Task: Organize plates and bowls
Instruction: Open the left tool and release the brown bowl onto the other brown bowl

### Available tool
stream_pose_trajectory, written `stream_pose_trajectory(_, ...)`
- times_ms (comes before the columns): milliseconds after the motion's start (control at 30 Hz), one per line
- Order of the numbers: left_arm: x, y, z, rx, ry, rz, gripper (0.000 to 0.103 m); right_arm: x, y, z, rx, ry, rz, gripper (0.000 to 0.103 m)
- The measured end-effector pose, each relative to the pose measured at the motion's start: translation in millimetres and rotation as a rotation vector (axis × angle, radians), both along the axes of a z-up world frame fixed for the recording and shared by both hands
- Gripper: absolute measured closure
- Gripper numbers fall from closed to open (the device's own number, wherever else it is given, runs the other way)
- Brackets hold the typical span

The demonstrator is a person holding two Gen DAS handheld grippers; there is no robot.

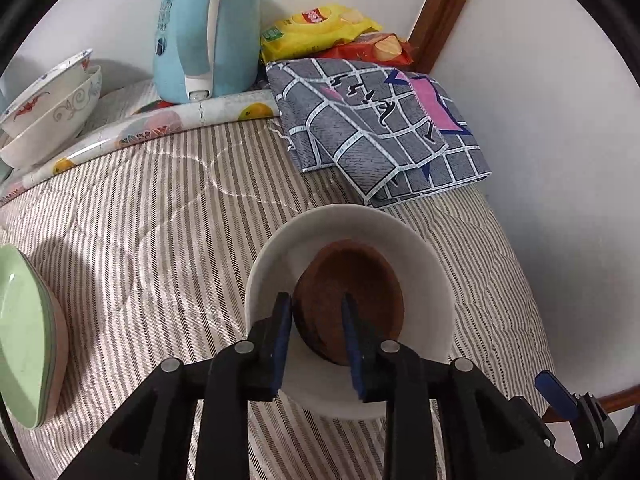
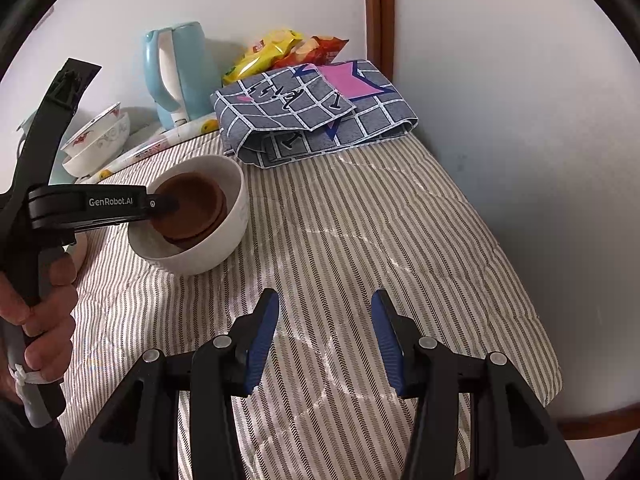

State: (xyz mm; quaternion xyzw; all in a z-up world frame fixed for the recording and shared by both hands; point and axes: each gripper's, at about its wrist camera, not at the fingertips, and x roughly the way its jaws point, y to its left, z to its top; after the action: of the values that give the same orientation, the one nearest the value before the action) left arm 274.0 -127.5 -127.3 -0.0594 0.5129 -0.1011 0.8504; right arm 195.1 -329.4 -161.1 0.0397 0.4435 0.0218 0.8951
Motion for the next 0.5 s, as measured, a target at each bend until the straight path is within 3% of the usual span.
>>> stream_pose_trajectory(67, -4.5, 1.5, 5.8, 0.012, -0.018, 0.000, 0.067, -2.2, 1.3, 2.8, -0.002, -0.005, -0.001, 0.055)
stream_pose_trajectory(233, -14.7, 9.6, 21.1, 0.016, -0.053, 0.001, 0.066, -8.6, 2.5, 12.8, 0.003, -0.045, -0.020, 0.051)
stream_pose_trajectory(500, -39.8, 32.6, 50.1, 0.059, -0.117, 0.040, 0.046, -18.9, 13.9, 31.8, -0.009, -0.112, -0.010, 0.044)
